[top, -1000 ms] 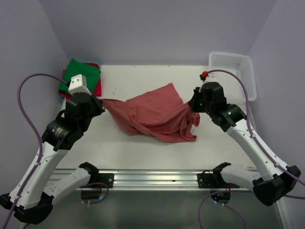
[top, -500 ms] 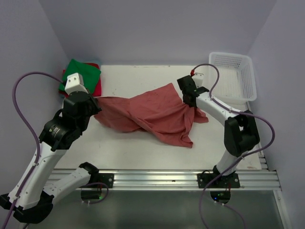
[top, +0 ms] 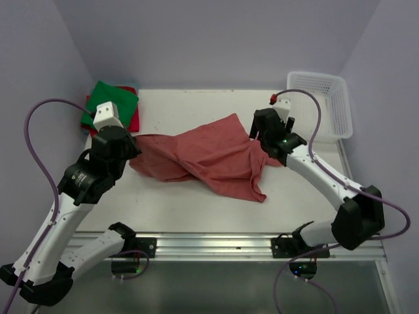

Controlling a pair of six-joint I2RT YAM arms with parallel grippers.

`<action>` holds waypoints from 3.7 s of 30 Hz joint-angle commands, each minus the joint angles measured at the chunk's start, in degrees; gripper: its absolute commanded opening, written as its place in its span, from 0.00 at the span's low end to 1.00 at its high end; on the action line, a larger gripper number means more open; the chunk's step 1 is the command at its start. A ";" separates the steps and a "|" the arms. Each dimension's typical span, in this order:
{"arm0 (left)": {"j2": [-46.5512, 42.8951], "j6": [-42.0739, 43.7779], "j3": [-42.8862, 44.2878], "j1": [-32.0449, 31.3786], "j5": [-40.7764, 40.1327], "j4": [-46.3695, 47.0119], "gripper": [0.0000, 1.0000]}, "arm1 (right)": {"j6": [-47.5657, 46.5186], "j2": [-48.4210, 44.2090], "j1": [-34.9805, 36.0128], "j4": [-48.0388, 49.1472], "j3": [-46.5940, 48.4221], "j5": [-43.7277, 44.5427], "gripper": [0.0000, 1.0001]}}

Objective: Fold and stack the t-shirts
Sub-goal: Flatten out the tshirt

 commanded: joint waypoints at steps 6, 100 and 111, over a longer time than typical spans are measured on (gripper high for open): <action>0.93 -0.55 -1.42 -0.12 0.85 4.15 0.00 | 6.51 -14.36 4.36 -11.25 -12.26 -14.65 0.57; -2.84 7.79 -9.86 -0.04 11.92 20.39 0.00 | -0.60 -24.12 7.52 -14.07 -6.26 -16.17 0.00; -4.95 24.49 5.95 -0.12 26.07 33.50 0.00 | -21.15 -26.57 9.37 -6.95 17.58 -11.59 0.00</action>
